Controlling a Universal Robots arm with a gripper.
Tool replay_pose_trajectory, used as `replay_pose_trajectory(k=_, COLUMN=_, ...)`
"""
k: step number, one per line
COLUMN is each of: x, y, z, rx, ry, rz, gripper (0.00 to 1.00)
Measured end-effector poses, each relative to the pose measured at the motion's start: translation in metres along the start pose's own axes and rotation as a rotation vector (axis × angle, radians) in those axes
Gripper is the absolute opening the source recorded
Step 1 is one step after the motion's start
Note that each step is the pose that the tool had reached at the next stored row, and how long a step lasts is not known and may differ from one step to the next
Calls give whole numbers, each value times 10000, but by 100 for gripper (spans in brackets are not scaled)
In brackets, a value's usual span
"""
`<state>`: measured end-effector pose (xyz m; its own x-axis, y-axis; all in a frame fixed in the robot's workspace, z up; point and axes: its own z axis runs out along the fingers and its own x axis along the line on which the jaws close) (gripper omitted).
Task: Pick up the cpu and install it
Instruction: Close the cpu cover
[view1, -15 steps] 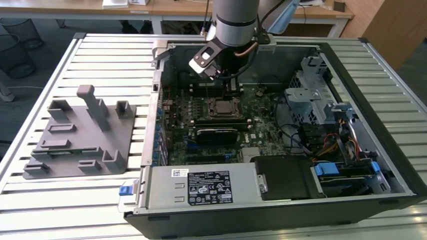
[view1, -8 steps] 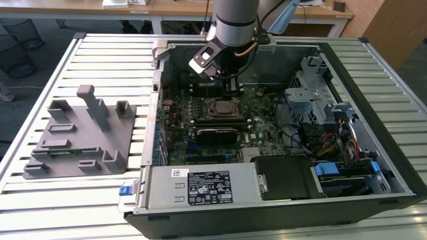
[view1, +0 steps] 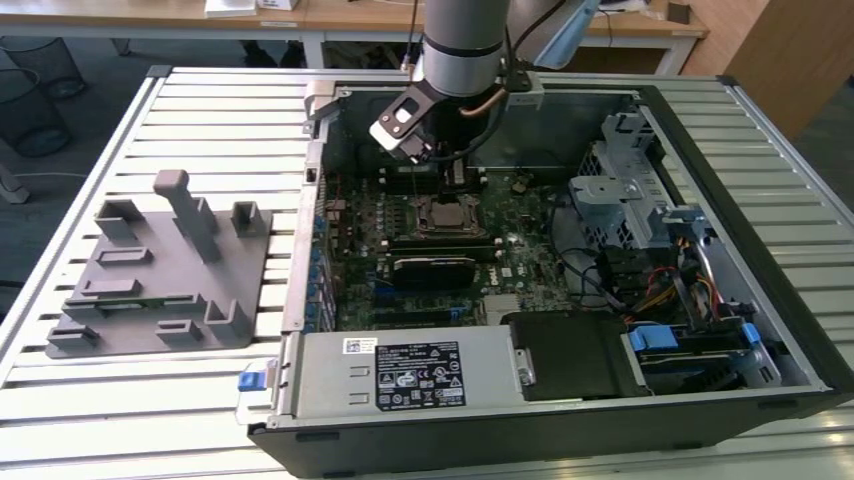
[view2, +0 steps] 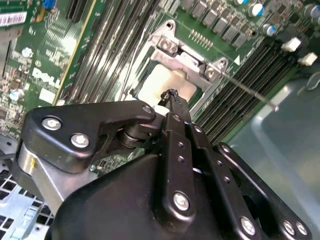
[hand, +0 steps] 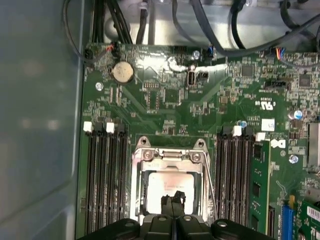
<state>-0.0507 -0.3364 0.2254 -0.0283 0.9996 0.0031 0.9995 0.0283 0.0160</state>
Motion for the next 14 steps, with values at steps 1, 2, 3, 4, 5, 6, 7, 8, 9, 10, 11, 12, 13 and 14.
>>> replay_pose_trajectory(k=1, x=-2, y=-12, z=12, rx=0, ry=1, rz=-2, gripper=11)
replay_pose_trajectory(k=2, x=-3, y=-21, z=24, rx=0, ry=0, rz=-3, gripper=11)
replay_pose_trajectory(k=3, x=-4, y=-27, z=36, rx=0, ry=0, rz=-4, gripper=11)
replay_pose_trajectory(k=4, x=-4, y=-34, z=48, rx=0, ry=0, rz=-4, gripper=11)
replay_pose_trajectory(k=5, x=-4, y=-43, z=59, rx=1, ry=-1, rz=-4, gripper=11)
replay_pose_trajectory(k=6, x=-3, y=-59, z=69, rx=0, ry=0, rz=-5, gripper=11)
replay_pose_trajectory(k=7, x=-3, y=-77, z=78, rx=1, ry=-1, rz=-4, gripper=11)
replay_pose_trajectory(k=8, x=-2, y=-92, z=87, rx=1, ry=-1, rz=-3, gripper=11)
replay_pose_trajectory(k=9, x=-2, y=-107, z=98, rx=1, ry=-1, rz=-4, gripper=11)
replay_pose_trajectory(k=10, x=-2, y=-121, z=109, rx=1, ry=-1, rz=-3, gripper=11)
replay_pose_trajectory(k=11, x=-2, y=-132, z=120, rx=1, ry=-1, rz=-3, gripper=11)
replay_pose_trajectory(k=12, x=-1, y=-142, z=132, rx=1, ry=-1, rz=-4, gripper=11)
replay_pose_trajectory(k=13, x=-1, y=-151, z=140, rx=0, ry=-1, rz=-4, gripper=11)
replay_pose_trajectory(k=14, x=-1, y=-158, z=149, rx=0, ry=-1, rz=-4, gripper=11)
